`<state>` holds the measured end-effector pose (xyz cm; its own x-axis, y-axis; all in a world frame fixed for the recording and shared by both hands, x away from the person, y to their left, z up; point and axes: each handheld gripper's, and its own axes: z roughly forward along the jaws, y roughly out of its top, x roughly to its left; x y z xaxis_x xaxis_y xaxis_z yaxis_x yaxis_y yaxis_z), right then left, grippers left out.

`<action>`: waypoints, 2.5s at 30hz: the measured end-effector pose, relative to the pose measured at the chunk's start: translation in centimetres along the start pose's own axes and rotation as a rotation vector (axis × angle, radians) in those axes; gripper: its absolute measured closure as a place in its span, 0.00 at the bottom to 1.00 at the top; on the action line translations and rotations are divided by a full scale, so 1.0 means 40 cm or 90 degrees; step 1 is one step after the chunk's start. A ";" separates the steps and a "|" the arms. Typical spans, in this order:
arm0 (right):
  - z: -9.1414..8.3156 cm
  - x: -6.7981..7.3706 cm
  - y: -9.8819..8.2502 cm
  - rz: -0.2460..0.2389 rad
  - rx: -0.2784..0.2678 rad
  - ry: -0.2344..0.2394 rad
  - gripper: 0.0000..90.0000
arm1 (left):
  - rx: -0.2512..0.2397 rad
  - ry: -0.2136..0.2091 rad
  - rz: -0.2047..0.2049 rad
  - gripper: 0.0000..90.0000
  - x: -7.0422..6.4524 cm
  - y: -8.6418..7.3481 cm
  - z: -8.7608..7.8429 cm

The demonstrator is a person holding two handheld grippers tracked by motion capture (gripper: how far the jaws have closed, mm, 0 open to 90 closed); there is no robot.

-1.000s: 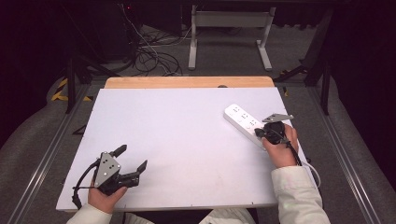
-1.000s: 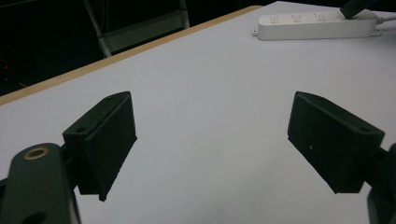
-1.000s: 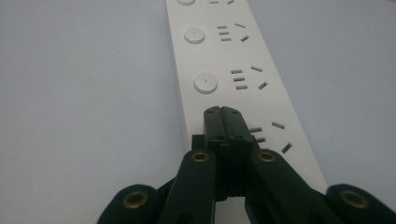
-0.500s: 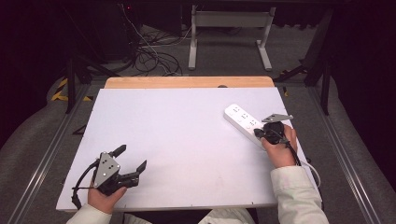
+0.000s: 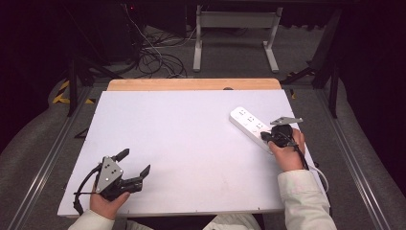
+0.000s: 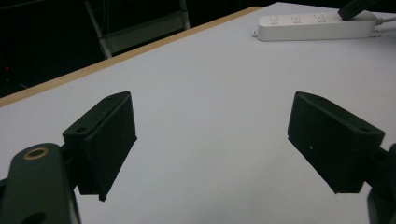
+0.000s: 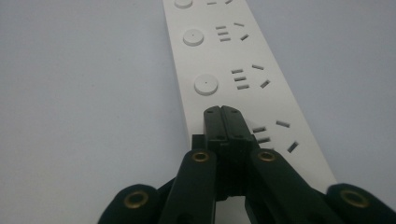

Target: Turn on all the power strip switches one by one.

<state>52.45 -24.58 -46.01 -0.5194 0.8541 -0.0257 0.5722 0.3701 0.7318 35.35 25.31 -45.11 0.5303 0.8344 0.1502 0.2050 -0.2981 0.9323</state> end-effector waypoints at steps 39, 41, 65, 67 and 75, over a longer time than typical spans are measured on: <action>0.064 0.028 0.042 -0.010 -0.071 -0.027 1.00 | 0.007 -0.002 -0.002 0.17 0.001 -0.002 0.007; 0.064 0.029 0.042 -0.014 -0.071 -0.029 1.00 | 0.006 -0.003 -0.006 0.17 0.000 -0.002 0.007; 0.069 0.039 0.048 -0.040 -0.049 -0.044 1.00 | 0.007 -0.004 -0.005 0.17 -0.001 -0.002 0.006; 0.069 0.041 0.049 -0.041 -0.047 -0.046 1.00 | 0.007 -0.004 -0.002 0.17 -0.001 -0.002 0.006; 0.071 0.048 0.052 -0.057 -0.037 -0.056 1.00 | 0.006 -0.003 -0.005 0.17 -0.002 -0.002 0.006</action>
<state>54.45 -21.14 -46.47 -0.5076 0.8482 -0.1510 0.4862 0.4268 0.7625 35.48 25.16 -45.28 0.5330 0.8342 0.1415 0.2171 -0.2965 0.9301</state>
